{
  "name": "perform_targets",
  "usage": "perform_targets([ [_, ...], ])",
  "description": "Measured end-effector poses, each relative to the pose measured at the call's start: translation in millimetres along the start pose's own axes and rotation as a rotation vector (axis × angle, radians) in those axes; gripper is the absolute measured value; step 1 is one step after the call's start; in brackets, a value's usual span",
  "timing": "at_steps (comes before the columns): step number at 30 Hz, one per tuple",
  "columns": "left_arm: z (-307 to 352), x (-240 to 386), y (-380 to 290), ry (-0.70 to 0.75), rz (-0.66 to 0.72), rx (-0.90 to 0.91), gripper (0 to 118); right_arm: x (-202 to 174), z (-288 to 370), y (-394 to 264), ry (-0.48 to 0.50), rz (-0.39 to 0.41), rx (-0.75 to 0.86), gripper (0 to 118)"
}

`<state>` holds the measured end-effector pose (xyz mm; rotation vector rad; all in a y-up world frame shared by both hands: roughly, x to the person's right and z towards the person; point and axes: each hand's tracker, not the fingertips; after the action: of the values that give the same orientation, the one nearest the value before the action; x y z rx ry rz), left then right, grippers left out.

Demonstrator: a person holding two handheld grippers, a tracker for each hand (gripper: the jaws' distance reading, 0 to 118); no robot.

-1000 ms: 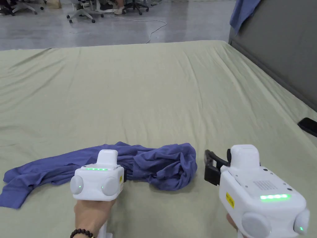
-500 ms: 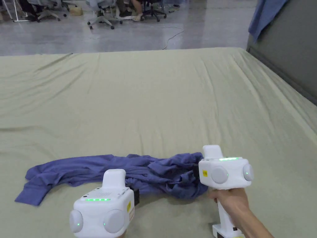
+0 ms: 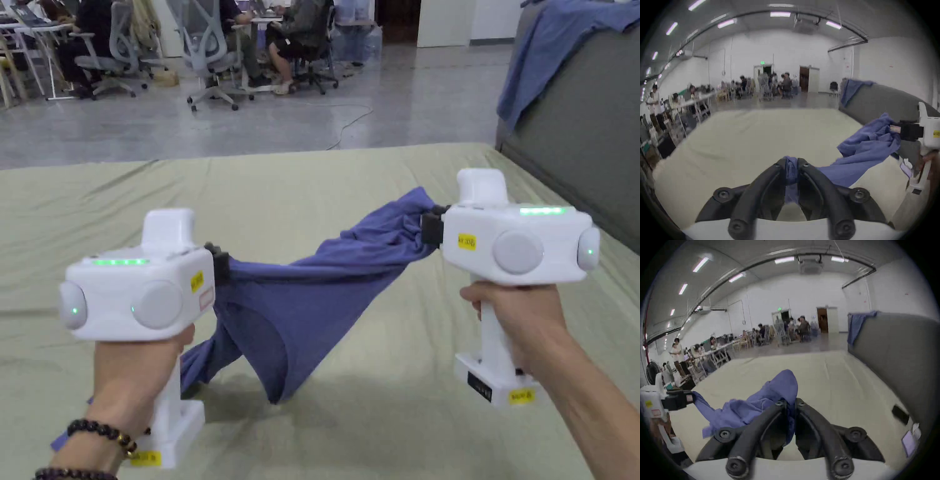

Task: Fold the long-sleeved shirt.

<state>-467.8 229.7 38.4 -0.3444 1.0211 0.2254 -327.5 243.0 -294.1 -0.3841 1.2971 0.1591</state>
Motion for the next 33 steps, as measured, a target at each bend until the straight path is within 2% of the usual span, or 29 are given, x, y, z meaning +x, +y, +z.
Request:
perform_targets([
  [5,9.1,7.7,124.6,0.059,-0.092,0.158,10,-31.6,5.8,117.7,-0.064,0.076,0.132,4],
  [11,14.1,21.8,229.9,0.141,-0.145,0.250,10,-47.0,-4.1,224.3,-0.130,0.038,0.144,4],
  [14,15.8,21.8,246.1,0.132,-0.114,0.262,10,-43.1,-4.6,238.2,-0.136,0.013,0.171,4],
  [20,-5.1,28.8,209.1,0.119,-0.115,0.230,10,-31.8,-22.5,199.8,-0.131,0.010,0.139,4],
  [23,-35.5,31.2,160.9,0.116,-0.137,0.134,10,-22.2,-49.6,151.2,-0.122,-0.025,0.050,4],
  [27,-74.4,31.6,76.3,0.063,-0.100,0.014,10,-12.6,-84.6,62.9,-0.103,-0.073,-0.054,4],
  [33,-98.8,27.5,1.8,0.061,-0.076,-0.119,10,-6.8,-110.9,-24.3,-0.085,-0.066,-0.171,4],
])
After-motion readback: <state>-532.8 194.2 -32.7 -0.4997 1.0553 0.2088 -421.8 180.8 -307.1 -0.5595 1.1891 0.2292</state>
